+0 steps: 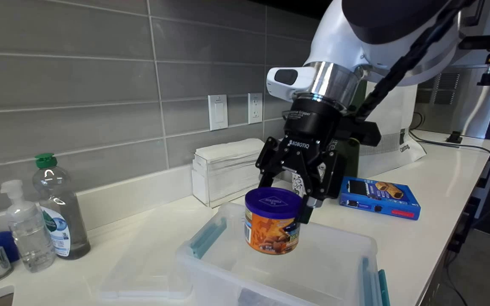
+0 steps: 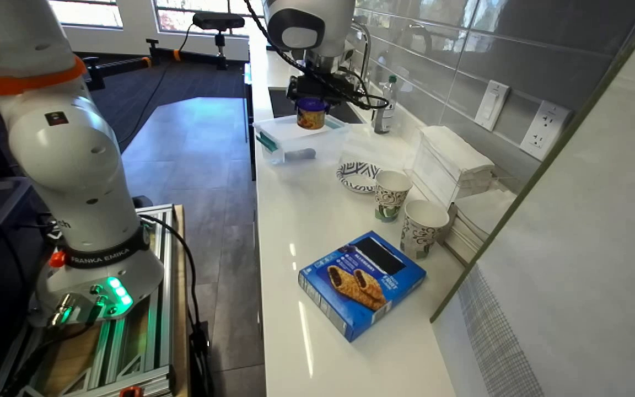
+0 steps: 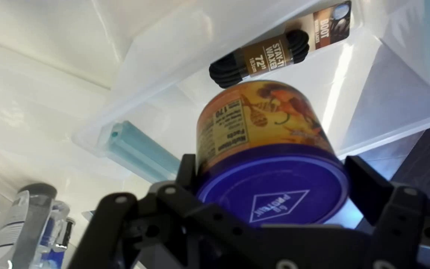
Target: Put the orange can inside the clear lunch box
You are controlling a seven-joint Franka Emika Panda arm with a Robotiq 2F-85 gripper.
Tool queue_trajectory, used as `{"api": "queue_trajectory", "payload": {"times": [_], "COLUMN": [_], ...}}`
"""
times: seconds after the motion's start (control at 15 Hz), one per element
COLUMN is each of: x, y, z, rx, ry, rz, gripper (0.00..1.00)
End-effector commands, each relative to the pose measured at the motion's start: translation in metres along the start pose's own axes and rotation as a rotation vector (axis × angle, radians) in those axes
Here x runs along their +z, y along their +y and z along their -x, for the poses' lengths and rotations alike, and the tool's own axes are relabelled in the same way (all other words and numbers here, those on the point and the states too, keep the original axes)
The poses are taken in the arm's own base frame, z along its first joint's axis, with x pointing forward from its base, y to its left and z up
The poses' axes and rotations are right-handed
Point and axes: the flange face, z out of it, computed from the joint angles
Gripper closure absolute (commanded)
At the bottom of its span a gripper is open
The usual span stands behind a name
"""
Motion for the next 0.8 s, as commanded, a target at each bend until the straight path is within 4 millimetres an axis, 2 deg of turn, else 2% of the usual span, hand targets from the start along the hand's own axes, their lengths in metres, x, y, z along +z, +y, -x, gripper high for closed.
{"api": "queue_trajectory", "payload": {"times": [0.0, 0.33, 0.73], "x": [0.018, 0.044, 0.075], "y": [0.018, 0.027, 0.019], "z": [-0.005, 0.005, 0.011], "rx": [-0.101, -0.169, -0.224], "ry": [0.023, 0.025, -0.005], "rz": [-0.032, -0.073, -0.141], "gripper": [0.28, 0.28, 0.28]}}
